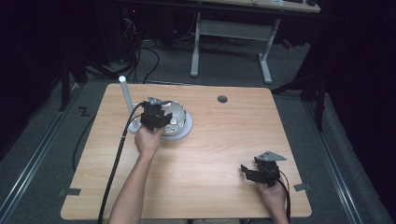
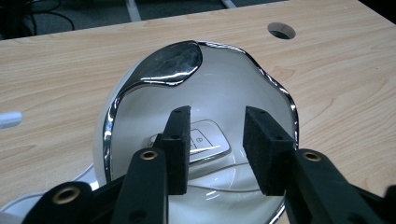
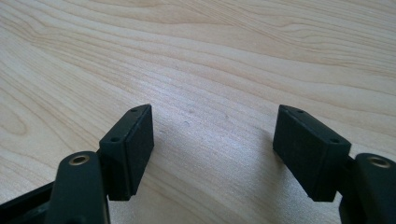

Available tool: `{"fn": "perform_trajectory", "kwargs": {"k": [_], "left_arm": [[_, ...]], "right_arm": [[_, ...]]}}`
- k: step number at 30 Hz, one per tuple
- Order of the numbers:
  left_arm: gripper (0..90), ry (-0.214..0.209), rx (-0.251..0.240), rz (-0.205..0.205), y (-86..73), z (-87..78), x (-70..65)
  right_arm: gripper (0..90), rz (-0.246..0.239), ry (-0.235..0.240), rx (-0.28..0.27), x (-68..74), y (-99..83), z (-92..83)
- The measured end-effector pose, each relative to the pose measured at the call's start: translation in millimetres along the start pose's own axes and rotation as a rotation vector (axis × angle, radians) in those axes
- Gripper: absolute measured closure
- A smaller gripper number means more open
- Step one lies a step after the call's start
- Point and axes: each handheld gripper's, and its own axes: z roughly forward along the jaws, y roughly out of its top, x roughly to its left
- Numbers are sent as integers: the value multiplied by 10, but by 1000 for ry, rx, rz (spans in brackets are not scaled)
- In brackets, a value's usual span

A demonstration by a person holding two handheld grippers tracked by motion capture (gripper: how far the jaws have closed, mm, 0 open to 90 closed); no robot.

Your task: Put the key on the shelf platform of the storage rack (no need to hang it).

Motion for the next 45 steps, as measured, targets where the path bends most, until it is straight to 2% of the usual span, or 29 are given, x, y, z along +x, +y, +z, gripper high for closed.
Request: {"fn": "perform_trajectory", "kwargs": {"k": [11, 15, 33, 45], "left_arm": [[550, 1, 6, 17, -108, -168, 50], [537, -5, -2, 11, -135, -234, 70], [481, -9, -12, 41, -232, -476, 81], [468, -19, -30, 33, -329, -636, 118]], "right_arm": [[295, 0, -2, 1, 2, 1, 1], [295, -1, -2, 1, 1, 1, 1], [296, 0, -2, 0, 1, 1, 1], [296, 0, -3, 0, 1, 1, 1]]}}
